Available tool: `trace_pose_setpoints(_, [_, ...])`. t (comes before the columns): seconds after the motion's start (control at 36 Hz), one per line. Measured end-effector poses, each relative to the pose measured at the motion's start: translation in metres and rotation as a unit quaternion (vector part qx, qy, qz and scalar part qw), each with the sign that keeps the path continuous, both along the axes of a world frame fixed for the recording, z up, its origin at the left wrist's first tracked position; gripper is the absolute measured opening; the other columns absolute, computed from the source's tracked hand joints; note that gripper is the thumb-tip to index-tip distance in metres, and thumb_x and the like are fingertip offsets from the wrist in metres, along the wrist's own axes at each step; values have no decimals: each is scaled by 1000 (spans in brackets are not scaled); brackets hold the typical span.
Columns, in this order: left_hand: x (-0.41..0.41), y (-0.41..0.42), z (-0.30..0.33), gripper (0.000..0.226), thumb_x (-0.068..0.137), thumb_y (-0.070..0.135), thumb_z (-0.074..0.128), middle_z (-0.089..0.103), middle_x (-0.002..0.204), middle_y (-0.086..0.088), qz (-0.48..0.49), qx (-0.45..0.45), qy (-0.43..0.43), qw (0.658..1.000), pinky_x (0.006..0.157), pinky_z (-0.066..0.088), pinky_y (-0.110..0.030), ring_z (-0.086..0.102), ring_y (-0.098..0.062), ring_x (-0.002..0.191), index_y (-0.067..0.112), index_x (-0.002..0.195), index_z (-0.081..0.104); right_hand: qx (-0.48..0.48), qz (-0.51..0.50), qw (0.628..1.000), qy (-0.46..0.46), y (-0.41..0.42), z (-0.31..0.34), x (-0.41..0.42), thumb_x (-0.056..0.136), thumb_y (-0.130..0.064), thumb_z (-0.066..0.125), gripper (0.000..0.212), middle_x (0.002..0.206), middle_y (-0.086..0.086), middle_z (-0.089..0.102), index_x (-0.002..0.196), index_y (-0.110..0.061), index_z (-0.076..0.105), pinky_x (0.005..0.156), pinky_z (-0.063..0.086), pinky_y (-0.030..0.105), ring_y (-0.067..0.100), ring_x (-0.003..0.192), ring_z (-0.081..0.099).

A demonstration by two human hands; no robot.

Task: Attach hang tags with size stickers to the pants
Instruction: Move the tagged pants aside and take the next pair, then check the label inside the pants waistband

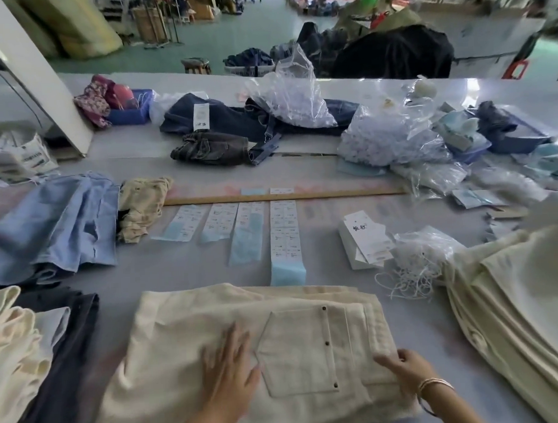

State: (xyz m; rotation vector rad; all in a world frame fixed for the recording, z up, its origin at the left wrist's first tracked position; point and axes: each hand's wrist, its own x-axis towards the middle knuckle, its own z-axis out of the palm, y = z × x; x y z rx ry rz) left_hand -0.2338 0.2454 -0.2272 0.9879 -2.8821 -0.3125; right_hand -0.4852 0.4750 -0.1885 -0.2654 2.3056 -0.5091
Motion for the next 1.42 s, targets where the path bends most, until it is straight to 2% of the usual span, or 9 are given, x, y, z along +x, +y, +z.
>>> trace_pose_setpoints(0.14, [-11, 33, 1, 67, 71, 48, 54, 25, 155, -13, 26, 104, -46, 993, 116, -4, -47, -11, -11, 147, 28, 135, 47, -57, 63, 996, 9, -26, 38, 19, 78, -19, 72, 20, 94, 11, 71, 93, -7, 70, 77, 51, 32, 25, 88, 66])
trace_pose_setpoints(0.28, [-44, 42, 57, 15, 93, 25, 59, 65, 120, -4, 118, 431, 173, 878, 91, 47, -24, 61, -9, 108, 32, 105, 66, -219, 82, 971, 55, -48, 74, 78, 75, -4, 70, 21, 82, 3, 68, 90, -16, 63, 69, 47, 24, 20, 81, 61])
trace_pose_setpoints(0.36, [-51, 59, 88, 24, 82, 42, 69, 73, 84, 5, 102, 539, 267, 792, 60, 54, -24, 69, -7, 78, 29, 101, 64, -267, 109, 952, 102, -65, 81, 110, 77, -16, 72, 12, 78, -3, 65, 81, -21, 63, 63, 43, 20, 6, 71, 60])
trace_pose_setpoints(0.44, [-48, 60, 102, 38, 75, 43, 75, 73, 91, -4, 113, 561, 291, 767, 68, 58, -33, 70, -19, 86, 21, 104, 65, -312, 91, 942, 86, -69, 81, 121, 79, -21, 72, 12, 85, -2, 65, 86, -21, 62, 68, 47, 22, 4, 76, 60])
trace_pose_setpoints(0.67, [-41, 50, 95, 30, 92, 8, 51, 68, 86, 18, 128, 436, 294, 841, 71, 45, -7, 62, 1, 85, 34, 84, 62, -373, -30, 927, 12, -61, 74, 126, 90, 2, 53, 21, 81, -2, 64, 84, -15, 63, 68, 43, 17, 3, 72, 54])
trace_pose_setpoints(0.89, [-36, 56, 94, 33, 95, 1, 46, 65, 100, 10, 178, 403, 404, 802, 82, 46, -21, 61, -1, 92, 33, 102, 53, -493, -241, 817, -179, -57, 78, 115, 89, 8, 46, 26, 85, 8, 72, 95, -4, 68, 75, 50, 30, 19, 77, 63])
trace_pose_setpoints(1.03, [-38, 53, 101, 47, 84, -17, 48, 54, 91, -1, 144, 293, 403, 855, 82, 43, -14, 56, -5, 85, 29, 77, 57, -494, -223, 825, -159, -57, 77, 116, 89, 9, 46, 22, 89, 15, 62, 90, -4, 64, 78, 42, 37, 24, 85, 53])
trace_pose_setpoints(1.22, [-39, 51, 110, 22, 76, 51, 63, 63, 93, 7, 107, 394, 285, 867, 70, 40, -7, 58, 3, 83, 30, 80, 59, -477, -161, 854, -128, -64, 79, 120, 89, 11, 44, 23, 93, 17, 59, 93, -5, 60, 86, 39, 45, 28, 90, 51])
trace_pose_setpoints(1.42, [-46, 70, 115, 35, 75, 41, 74, 47, 94, 13, 74, 287, 244, 923, 77, 45, -24, 56, -9, 86, 31, 91, 45, -468, -197, 840, -191, -68, 88, 122, 80, -14, 63, 12, 80, 14, 70, 86, -6, 68, 67, 52, 31, 23, 74, 65])
